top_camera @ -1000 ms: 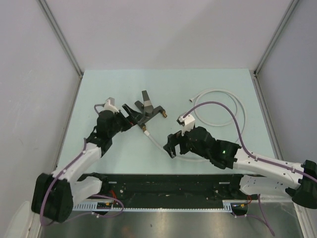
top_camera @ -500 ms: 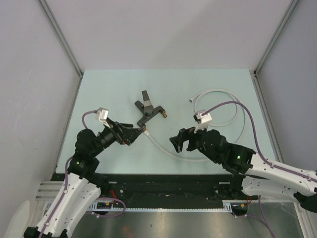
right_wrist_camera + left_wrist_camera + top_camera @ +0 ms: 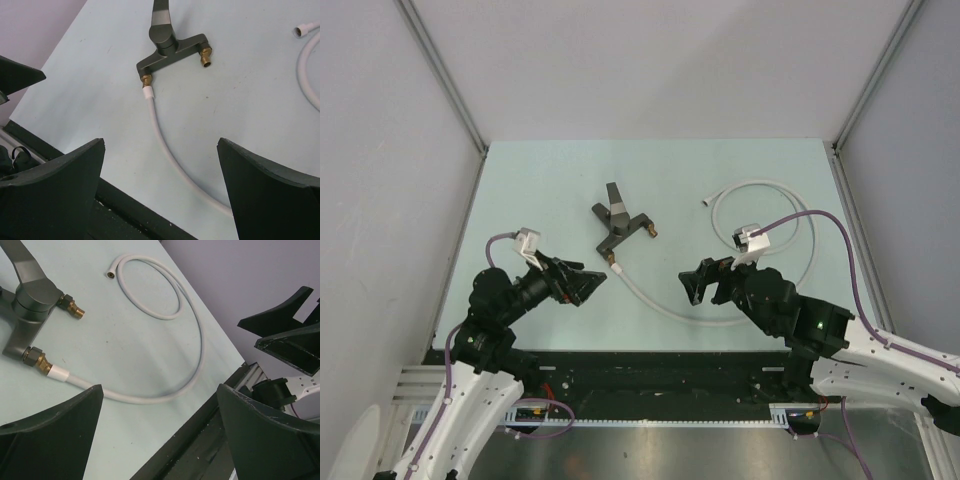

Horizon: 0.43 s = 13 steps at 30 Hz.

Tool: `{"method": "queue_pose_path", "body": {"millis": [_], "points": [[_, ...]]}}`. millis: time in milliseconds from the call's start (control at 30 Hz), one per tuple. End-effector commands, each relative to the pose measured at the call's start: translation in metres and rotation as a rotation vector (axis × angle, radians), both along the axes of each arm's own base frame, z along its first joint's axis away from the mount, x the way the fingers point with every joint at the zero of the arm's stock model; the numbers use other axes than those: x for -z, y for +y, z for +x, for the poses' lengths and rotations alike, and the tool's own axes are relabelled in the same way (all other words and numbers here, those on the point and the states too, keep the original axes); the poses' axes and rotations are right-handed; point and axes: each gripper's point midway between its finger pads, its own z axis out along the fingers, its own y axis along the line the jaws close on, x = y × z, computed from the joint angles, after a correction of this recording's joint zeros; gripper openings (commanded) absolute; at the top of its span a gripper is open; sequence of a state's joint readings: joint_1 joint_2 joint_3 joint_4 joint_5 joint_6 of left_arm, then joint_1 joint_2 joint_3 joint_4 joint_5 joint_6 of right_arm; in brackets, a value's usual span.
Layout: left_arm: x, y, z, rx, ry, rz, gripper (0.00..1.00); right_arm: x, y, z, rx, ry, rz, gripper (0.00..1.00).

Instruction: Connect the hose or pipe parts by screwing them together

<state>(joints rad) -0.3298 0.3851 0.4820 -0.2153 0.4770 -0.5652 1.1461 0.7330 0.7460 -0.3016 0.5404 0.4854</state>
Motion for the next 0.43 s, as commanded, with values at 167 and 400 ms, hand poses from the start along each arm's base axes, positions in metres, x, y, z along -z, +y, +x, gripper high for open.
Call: {"method": "queue_pose_path", "body": {"millis": [167,400], "points": [[-0.0165,0.0070,0.0028,-0.038,-0.058,0.017,1.00,0.0039,-0.0136,0.0052,0.062,-0.012,-0.025,1.00],[-0.0173,0.0102,0.0048,-0.061,-0.061,0.016,1.00,-0.0039,-0.0135,0.0044,0.054,-0.030,-0.001,1.00]]}}
